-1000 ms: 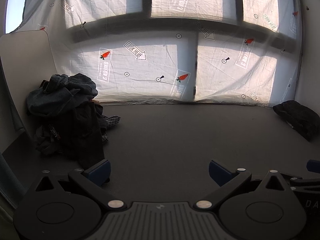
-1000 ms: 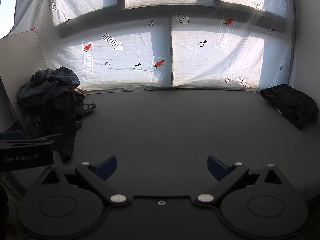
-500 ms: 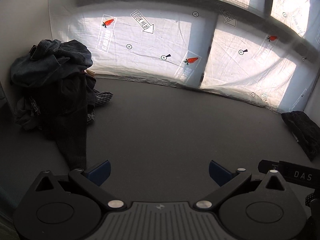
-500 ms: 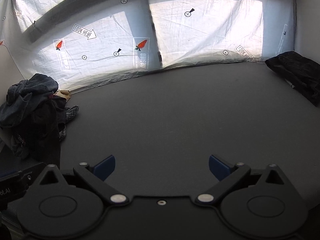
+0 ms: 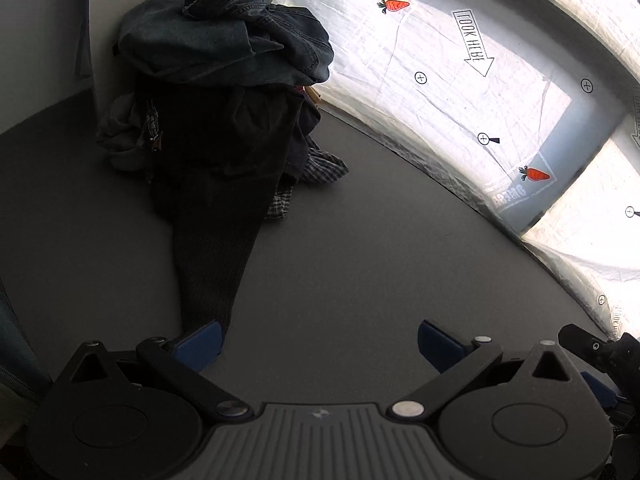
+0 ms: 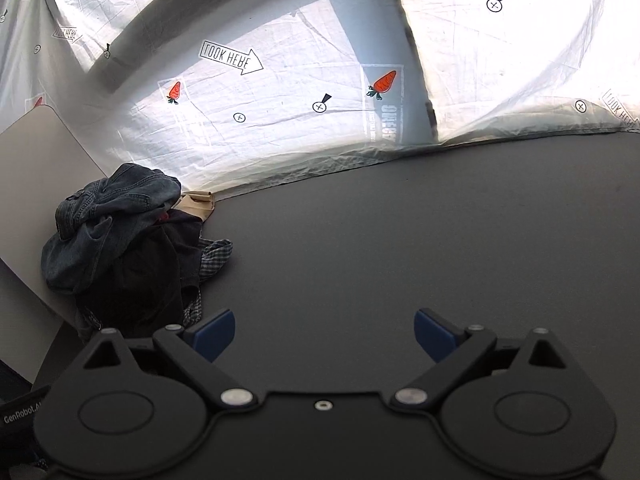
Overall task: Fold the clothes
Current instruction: 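Grasp the denim jacket with the left tool while the right tool grasps the blue jeans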
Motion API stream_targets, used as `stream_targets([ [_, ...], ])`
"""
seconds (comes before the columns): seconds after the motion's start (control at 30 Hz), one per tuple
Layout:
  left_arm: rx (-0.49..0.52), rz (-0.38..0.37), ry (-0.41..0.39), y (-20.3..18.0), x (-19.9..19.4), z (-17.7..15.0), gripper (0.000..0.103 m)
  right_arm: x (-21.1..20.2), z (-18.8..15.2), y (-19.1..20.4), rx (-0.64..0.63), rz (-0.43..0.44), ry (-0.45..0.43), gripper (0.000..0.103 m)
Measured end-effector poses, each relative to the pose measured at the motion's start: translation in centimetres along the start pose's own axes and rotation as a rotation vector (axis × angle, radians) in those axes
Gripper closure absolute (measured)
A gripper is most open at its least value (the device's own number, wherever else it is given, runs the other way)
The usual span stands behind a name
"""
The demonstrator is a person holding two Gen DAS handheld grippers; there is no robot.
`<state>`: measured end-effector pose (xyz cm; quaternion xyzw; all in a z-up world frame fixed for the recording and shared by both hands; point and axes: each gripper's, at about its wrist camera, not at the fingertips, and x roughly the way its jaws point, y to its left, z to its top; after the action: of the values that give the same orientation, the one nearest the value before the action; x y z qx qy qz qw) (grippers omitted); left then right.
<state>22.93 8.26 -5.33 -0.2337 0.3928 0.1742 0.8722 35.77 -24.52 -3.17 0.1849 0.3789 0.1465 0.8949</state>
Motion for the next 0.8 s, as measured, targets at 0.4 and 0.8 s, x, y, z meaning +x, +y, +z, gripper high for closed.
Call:
stream_targets([
  [0.4,-0.279,0.070,0.022,7.8,14.0,14.8,0.000,20.8,10.6,7.4,0.449,0.420,0.230,0.050],
  [0.8,-0.355,0.109,0.114,12.6,24.4,18.7,0.000,38.2,12.2,22.2,0.669,0.708,0.510,0.071],
])
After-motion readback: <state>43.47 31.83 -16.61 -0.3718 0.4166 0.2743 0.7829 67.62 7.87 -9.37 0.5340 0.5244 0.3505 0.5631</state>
